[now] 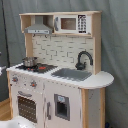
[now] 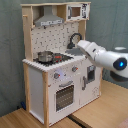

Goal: Play with the kitchen

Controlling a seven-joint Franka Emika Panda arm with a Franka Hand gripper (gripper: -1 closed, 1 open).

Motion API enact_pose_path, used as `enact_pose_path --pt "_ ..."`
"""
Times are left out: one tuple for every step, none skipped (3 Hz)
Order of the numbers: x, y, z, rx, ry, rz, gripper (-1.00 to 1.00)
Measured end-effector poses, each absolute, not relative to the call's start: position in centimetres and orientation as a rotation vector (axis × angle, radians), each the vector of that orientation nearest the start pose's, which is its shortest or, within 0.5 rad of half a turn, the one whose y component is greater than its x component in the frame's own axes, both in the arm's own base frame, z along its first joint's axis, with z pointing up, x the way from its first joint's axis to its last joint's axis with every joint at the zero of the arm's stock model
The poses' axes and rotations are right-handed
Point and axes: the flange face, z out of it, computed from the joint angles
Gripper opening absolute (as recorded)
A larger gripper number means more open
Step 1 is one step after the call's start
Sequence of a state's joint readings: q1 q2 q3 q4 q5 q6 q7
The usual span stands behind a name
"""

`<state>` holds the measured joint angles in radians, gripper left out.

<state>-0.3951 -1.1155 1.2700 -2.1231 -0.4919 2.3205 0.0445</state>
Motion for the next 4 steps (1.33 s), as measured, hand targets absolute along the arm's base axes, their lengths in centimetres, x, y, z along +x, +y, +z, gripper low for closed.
enact_pose_path --pt "20.6 47.4 56.2 1.439 0.998 0.990 1.00" --pt "23.2 44.7 58.5 1.478 1.023 0.920 1.00" --pt "26.0 42.5 59.9 1.513 1.072 0.847 1.00" --pt "28.8 40.7 60.8 1.539 1.135 0.774 1.00"
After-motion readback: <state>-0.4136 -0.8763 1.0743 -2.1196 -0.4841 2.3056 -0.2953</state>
